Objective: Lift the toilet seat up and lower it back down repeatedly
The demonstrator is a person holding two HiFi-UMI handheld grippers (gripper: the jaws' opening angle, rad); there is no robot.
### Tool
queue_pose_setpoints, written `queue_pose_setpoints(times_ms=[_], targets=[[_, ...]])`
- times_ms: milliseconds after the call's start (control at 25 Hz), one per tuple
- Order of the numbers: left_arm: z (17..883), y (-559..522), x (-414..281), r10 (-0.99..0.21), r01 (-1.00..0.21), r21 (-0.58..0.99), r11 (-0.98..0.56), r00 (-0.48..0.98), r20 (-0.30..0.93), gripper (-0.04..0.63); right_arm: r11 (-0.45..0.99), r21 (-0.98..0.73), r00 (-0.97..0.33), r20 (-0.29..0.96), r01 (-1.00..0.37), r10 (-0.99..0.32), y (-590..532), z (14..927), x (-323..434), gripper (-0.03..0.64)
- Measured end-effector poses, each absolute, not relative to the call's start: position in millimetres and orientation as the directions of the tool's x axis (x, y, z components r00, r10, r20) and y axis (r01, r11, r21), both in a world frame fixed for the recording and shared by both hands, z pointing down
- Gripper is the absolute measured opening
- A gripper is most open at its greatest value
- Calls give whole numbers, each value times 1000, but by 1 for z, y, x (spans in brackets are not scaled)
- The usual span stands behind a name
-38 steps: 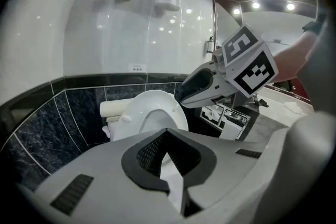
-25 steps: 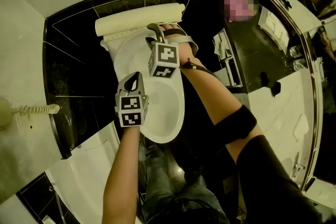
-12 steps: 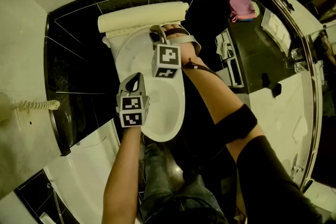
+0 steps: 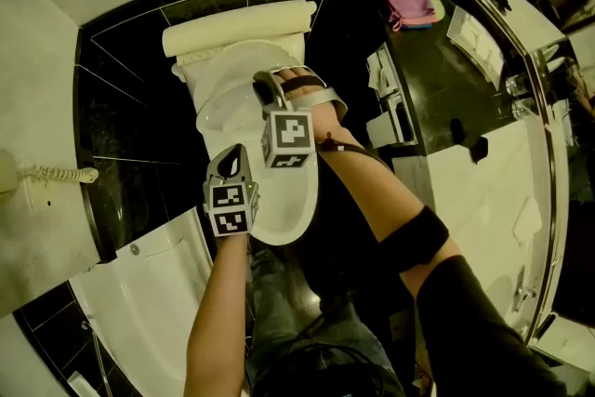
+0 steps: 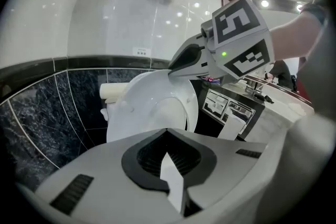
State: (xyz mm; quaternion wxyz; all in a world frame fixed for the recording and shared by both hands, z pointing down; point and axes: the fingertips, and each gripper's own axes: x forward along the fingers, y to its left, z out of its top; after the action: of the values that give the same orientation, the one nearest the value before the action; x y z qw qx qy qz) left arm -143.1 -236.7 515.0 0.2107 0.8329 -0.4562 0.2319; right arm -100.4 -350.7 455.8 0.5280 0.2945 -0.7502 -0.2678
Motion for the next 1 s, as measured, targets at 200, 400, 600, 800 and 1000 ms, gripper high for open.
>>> queue_pose_setpoints(times_ms=[200, 400, 600, 800, 1000], targets=[[517, -212, -140, -670, -870, 142, -471, 458, 583, -11, 678, 720, -285, 625, -151, -727, -308, 455, -99, 72], [527, -190, -148, -694, -892, 103, -440, 411, 592, -11, 675, 725, -304, 617, -139, -726, -264, 458, -101, 72], [520, -164, -140, -687, -895, 129, -428, 415, 597, -11, 679, 723, -320, 619, -125, -717, -214, 466, -101, 72], [531, -138, -137, -688, -899, 124, -421, 405, 602, -11, 669, 733, -330, 606, -123, -724, -165, 484, -101, 75], [545, -115, -134, -694, -905, 120, -409, 394, 602, -11, 689, 717, -345, 623, -107, -702, -123, 504, -102, 83]])
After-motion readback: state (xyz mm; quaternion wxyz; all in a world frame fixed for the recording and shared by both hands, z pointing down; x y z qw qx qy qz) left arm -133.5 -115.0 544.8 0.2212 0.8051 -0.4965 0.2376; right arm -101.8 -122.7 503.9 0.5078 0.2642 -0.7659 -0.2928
